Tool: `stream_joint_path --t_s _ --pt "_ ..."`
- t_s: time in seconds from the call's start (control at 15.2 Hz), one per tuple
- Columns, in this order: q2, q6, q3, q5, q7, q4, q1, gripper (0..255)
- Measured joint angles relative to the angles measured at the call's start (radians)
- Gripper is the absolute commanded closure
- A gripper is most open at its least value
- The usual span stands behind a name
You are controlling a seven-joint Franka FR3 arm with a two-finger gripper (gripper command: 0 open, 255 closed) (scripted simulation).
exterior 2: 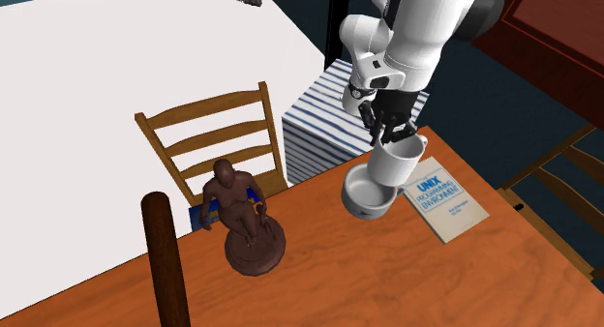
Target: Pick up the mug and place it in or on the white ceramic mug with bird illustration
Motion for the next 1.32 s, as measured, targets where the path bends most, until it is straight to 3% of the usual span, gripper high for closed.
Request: stream_joint_path --t_s 0.99,1.32 --pt "0.042 0.2 0.013 -0.006 0.012 -0.159 0.002 255" --pt "0.043 0.213 0.014 -0.007 0.012 -0.166 0.001 255"
